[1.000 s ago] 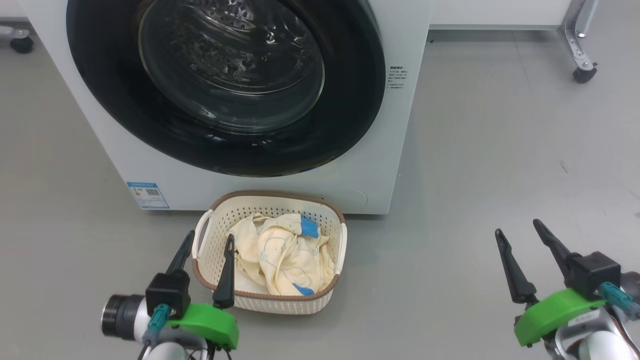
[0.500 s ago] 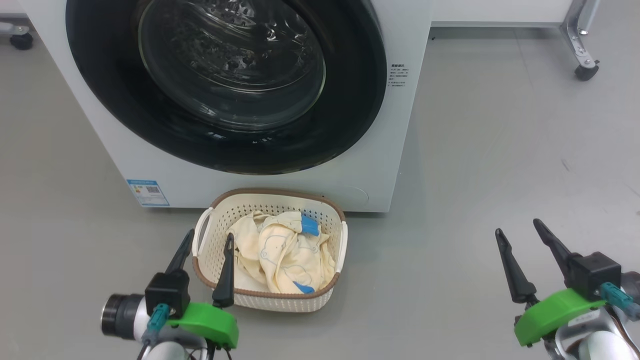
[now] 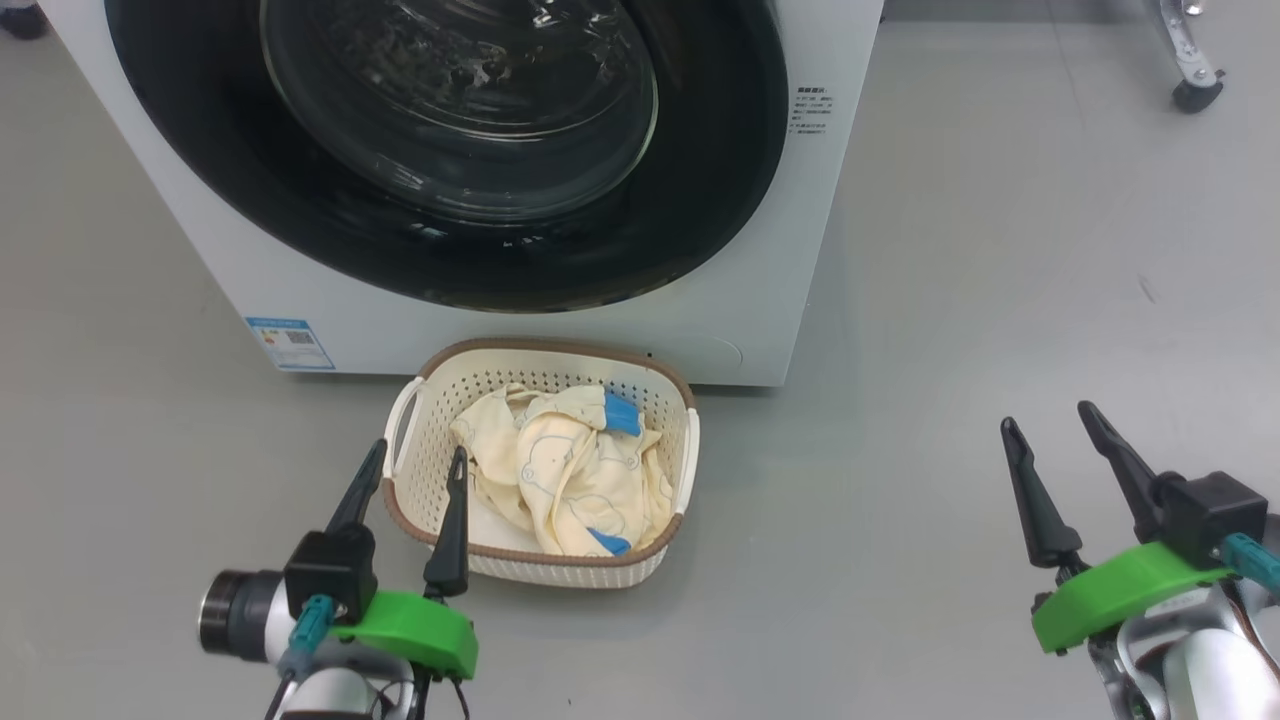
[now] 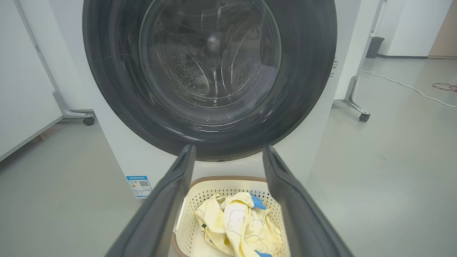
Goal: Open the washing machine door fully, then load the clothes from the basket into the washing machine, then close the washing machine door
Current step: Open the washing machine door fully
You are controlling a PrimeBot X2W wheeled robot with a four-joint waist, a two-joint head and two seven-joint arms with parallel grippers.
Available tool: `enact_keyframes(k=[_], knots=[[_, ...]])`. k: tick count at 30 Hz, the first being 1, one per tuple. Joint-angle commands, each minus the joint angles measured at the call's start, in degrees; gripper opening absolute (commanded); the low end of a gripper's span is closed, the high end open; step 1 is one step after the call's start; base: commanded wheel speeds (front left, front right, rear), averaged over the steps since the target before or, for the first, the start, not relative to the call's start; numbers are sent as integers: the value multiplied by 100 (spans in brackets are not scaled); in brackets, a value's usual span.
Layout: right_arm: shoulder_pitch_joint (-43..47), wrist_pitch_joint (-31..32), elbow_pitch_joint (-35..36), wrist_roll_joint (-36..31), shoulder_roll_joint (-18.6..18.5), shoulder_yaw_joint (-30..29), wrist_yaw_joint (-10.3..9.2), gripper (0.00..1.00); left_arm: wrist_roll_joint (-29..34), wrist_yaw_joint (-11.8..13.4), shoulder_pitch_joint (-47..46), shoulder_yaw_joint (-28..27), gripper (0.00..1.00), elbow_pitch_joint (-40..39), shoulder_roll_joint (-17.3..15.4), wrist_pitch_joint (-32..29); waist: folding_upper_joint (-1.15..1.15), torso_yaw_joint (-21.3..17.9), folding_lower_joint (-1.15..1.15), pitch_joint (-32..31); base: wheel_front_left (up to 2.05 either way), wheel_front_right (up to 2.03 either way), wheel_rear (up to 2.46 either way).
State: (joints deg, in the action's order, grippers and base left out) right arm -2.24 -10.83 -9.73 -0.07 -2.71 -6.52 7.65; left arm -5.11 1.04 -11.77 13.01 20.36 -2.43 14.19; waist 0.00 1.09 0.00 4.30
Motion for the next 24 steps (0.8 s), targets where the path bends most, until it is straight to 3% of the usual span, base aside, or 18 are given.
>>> enact_keyframes(k=[1,4,5,6,7,8,9,17,24], knots=[[-344,-4,146,93,-37,124,-16,100,27,6,-345,-210,100,-228,-66,81,0,30,0,97,0,0,0],[-537,61,68,301,-36,87,-16,100,42,-1,-422,-176,100,-259,-63,81,0,59,0,227,0,0,0],[-621,74,24,420,-35,63,-16,96,46,-2,-452,-168,100,-272,-63,81,0,70,0,276,0,0,0],[-708,85,-2,523,-35,40,-16,85,50,-2,-482,-161,100,-284,-62,81,0,81,0,321,0,0,0],[-793,101,-25,625,-34,20,-16,61,54,-1,-512,-155,100,-296,-61,81,0,94,0,368,0,0,0],[-880,126,-57,789,-33,-6,-16,19,56,0,-541,-149,100,-307,-60,81,0,108,0,413,0,0,0],[-965,156,-89,935,-31,-21,-16,0,58,0,-570,-142,100,-315,-60,81,0,126,0,458,0,0,0],[-1554,451,-405,2186,-30,-7,-16,0,23,-34,-716,-89,100,-305,-55,81,0,229,0,717,0,0,0],[-2213,1032,-873,4064,-23,-207,-16,0,73,-59,-829,-31,100,-256,-53,81,0,306,0,861,0,0,0]])
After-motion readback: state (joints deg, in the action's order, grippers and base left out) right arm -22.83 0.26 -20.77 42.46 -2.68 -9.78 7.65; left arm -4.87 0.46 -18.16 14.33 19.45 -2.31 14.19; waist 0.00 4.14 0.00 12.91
